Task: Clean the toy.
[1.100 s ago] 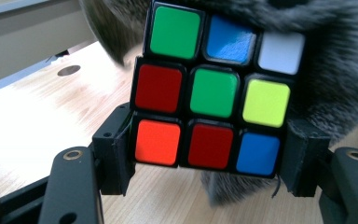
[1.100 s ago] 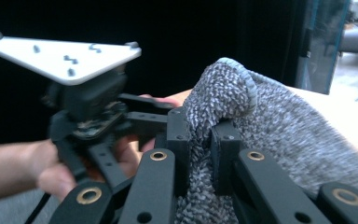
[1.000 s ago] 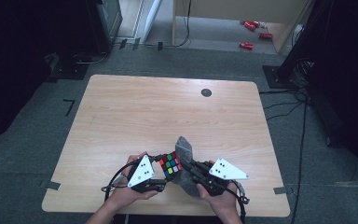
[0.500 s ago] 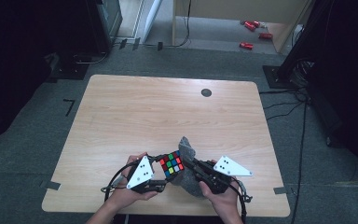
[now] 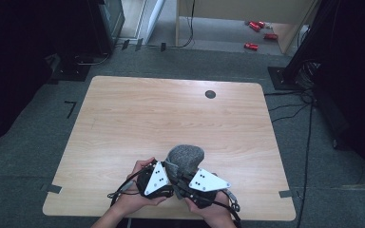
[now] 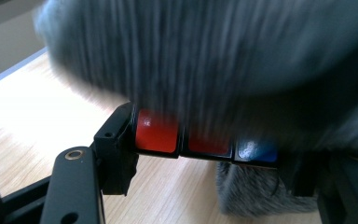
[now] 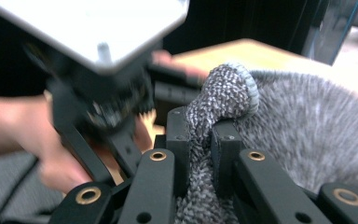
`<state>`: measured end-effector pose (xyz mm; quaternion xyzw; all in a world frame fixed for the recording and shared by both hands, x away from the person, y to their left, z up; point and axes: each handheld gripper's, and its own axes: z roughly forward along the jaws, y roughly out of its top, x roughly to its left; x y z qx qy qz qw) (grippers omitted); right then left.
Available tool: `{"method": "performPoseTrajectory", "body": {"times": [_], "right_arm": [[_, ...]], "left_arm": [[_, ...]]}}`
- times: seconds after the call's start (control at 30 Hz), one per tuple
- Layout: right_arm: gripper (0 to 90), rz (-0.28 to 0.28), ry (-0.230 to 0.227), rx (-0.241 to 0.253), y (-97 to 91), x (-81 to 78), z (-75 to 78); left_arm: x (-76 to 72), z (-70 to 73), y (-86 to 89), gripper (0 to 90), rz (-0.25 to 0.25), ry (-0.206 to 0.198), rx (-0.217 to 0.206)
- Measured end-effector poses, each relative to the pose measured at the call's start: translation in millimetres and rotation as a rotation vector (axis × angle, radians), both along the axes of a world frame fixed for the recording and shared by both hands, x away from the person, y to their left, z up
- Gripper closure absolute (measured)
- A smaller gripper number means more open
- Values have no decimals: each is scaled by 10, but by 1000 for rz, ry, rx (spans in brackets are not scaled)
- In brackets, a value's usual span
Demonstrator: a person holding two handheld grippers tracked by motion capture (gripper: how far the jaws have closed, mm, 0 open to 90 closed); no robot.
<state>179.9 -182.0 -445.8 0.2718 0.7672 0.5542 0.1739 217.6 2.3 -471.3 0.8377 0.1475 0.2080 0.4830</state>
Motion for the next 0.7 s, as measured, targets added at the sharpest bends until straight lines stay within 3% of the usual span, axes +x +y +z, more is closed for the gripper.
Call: {"method": "performPoseTrajectory", "body": {"times": [0.13,0.2,0.33,0.43,0.53,0.6,0.7], "right_arm": [[821,-67,-11,39,-114,35,42],[820,-117,-14,89,-233,62,92],[820,-181,12,182,-447,129,120],[816,-159,65,276,-507,166,74],[812,-148,63,308,-497,169,29],[811,-164,65,297,-517,191,15],[809,-175,94,304,-565,217,-8]], "left_arm": [[36,5,52,344,8,13,-22],[52,2,79,344,3,22,-48],[70,36,156,343,-33,48,-136],[74,69,210,344,-65,61,-208],[79,78,251,343,-77,68,-243],[94,80,274,344,-80,83,-270],[107,75,276,343,-85,93,-273]]}}
